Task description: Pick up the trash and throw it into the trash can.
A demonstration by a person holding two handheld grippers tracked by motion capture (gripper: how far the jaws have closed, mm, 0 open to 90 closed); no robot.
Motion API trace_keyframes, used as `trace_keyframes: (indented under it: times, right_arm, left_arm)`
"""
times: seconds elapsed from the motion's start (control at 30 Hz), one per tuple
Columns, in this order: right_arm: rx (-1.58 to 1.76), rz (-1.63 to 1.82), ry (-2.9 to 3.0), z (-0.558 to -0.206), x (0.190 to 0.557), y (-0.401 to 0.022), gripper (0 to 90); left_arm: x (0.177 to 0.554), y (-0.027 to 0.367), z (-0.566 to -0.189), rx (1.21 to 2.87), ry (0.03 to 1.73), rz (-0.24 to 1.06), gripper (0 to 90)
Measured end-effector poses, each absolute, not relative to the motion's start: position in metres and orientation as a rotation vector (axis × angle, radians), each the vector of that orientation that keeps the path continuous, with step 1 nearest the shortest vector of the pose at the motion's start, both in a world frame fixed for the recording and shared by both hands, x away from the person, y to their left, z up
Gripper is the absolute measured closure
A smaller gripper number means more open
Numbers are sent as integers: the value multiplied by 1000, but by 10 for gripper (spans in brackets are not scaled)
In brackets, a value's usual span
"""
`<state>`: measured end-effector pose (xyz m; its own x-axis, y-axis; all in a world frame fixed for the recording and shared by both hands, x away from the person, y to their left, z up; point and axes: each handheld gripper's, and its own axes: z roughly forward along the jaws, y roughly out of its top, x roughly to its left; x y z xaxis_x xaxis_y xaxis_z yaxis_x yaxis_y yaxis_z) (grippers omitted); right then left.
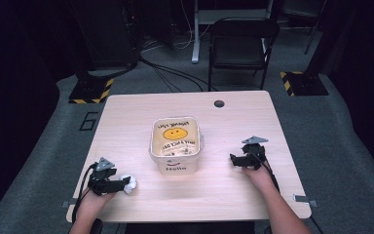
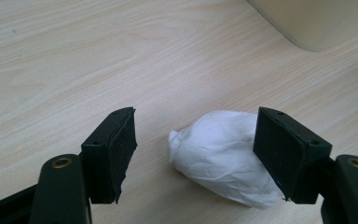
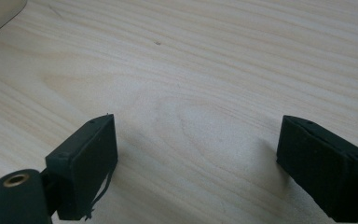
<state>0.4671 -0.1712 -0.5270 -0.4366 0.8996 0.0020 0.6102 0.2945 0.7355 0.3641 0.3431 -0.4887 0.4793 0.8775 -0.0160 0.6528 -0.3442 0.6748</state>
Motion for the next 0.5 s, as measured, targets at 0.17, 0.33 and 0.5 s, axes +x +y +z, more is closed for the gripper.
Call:
trace_keyframes:
  times: [0.17, 0.33, 0.5]
  right_arm:
    - [1348, 947, 2154, -527, 467, -171, 113]
    - [1345, 948, 2157, -527, 467, -171, 114]
    - [1344, 950, 2157, -527, 467, -171, 114]
  left_arm:
    - [364, 339, -492, 2133, 1239, 442, 303]
    - [364, 335, -493, 2171, 1204, 440, 345]
    - [363, 334, -494, 2186, 1178, 423, 421]
